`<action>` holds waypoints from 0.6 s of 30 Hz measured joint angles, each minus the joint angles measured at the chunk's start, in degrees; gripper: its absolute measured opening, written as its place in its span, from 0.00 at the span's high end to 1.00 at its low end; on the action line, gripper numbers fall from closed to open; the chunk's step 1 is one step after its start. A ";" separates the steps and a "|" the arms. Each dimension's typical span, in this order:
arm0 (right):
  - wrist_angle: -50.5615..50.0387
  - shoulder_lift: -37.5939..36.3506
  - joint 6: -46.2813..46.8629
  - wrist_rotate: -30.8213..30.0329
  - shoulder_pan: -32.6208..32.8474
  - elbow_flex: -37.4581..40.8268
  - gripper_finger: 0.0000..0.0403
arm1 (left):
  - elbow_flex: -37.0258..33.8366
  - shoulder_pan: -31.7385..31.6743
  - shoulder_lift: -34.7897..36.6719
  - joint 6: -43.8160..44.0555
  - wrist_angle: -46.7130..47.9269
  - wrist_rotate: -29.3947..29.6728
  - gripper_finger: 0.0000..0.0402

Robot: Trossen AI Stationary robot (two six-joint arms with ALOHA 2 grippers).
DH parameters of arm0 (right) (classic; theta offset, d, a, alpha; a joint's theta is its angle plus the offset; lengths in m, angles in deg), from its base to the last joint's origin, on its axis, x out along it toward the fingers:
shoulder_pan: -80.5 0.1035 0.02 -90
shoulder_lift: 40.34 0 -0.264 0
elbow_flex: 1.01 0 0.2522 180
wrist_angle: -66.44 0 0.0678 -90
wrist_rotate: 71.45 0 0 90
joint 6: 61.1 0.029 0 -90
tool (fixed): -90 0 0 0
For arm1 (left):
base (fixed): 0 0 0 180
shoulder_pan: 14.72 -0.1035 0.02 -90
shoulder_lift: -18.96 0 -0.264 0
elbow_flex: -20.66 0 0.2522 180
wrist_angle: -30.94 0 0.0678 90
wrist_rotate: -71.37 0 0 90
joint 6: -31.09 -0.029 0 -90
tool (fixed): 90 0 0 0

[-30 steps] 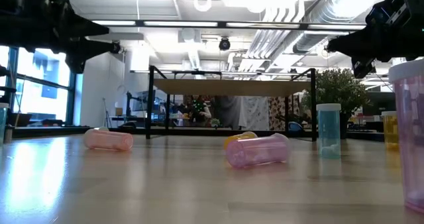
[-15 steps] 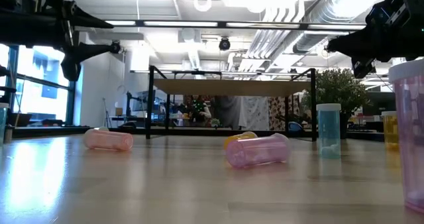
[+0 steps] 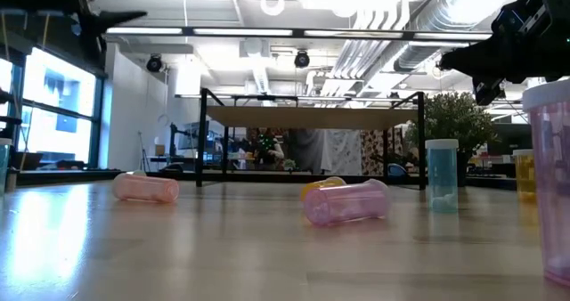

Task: Pick and place medicine bottles onto shelf by color
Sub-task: Put the left blue pill bottle on the shelf

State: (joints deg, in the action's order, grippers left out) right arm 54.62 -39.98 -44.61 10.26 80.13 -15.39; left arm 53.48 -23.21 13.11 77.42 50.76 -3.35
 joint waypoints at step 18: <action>0.01 0.00 0.00 0.22 0.00 0.00 1.00 | 28.14 0.04 -26.24 -17.61 45.68 -25.49 0.49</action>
State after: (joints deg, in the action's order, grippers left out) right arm 54.62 -39.98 -44.61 10.47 80.13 -15.39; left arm 81.62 -23.17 -13.14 59.81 96.44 -28.83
